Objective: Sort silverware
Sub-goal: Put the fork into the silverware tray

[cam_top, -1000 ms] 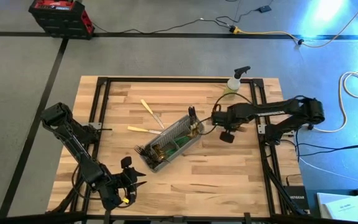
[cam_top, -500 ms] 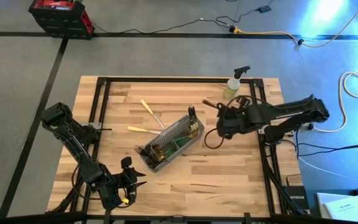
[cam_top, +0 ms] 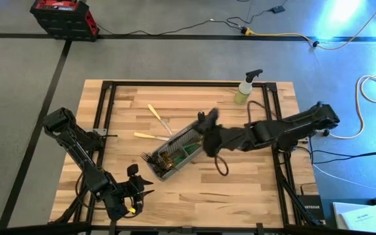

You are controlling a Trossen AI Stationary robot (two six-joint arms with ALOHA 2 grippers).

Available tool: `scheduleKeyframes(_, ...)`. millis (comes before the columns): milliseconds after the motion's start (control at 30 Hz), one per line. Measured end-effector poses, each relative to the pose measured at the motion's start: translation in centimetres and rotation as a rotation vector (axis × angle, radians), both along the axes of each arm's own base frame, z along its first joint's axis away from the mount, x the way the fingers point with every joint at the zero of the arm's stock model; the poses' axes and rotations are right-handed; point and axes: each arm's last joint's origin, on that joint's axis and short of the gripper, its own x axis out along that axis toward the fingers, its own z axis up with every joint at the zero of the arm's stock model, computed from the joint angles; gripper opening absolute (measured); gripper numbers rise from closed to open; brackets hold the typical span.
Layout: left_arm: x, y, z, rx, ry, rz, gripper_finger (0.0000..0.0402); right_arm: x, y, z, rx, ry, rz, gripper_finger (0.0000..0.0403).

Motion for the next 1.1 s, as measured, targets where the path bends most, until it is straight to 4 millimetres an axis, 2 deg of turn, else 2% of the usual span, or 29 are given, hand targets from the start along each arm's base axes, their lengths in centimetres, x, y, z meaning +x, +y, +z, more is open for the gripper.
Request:
scheduleKeyframes(133, 0.0, 0.0, 0.0, 0.003, 0.002, 0.0, 0.0115, 2.5, 0.4, -2.4, -0.525, 0.239, 0.144, 0.0)
scheduleKeyframes(300, -0.2, -0.1, 0.0, 0.002, 0.003, -0.005, 0.0115, 5.6, 0.6, -3.9, -0.835, 0.288, 0.099, 0.0)
scheduleKeyframes(467, -0.2, -0.1, 0.0, 0.0, 0.005, -0.009, 0.0115, 7.7, 2.4, -6.1, -1.142, 0.356, 0.241, 0.0)
scheduleKeyframes(533, -0.2, -0.1, 0.0, -0.002, 0.006, -0.009, 0.0115, 8.1, 3.4, -6.6, -1.207, 0.34, 0.261, 0.0)
scheduleKeyframes(700, -0.6, -0.2, -0.4, 0.0, 0.004, -0.012, 0.0115, 8.4, 6.3, -6.6, -1.245, 0.152, 0.285, 0.0)
scheduleKeyframes(767, -0.8, 0.0, -0.9, 0.0, 0.007, -0.001, 0.0115, 8.3, 6.9, -6.7, -1.27, 0.148, 0.325, 0.0)
scheduleKeyframes(967, -1.4, 0.5, -2.2, -0.07, 0.006, 0.06, 0.0115, 8.9, 6.1, -8.3, -1.301, 0.338, 0.335, 0.0)
scheduleKeyframes(1100, -1.8, 0.3, -2.3, -0.076, 0.008, 0.048, 0.0115, 9.1, 5.7, -8.8, -1.314, 0.383, 0.35, 0.0)
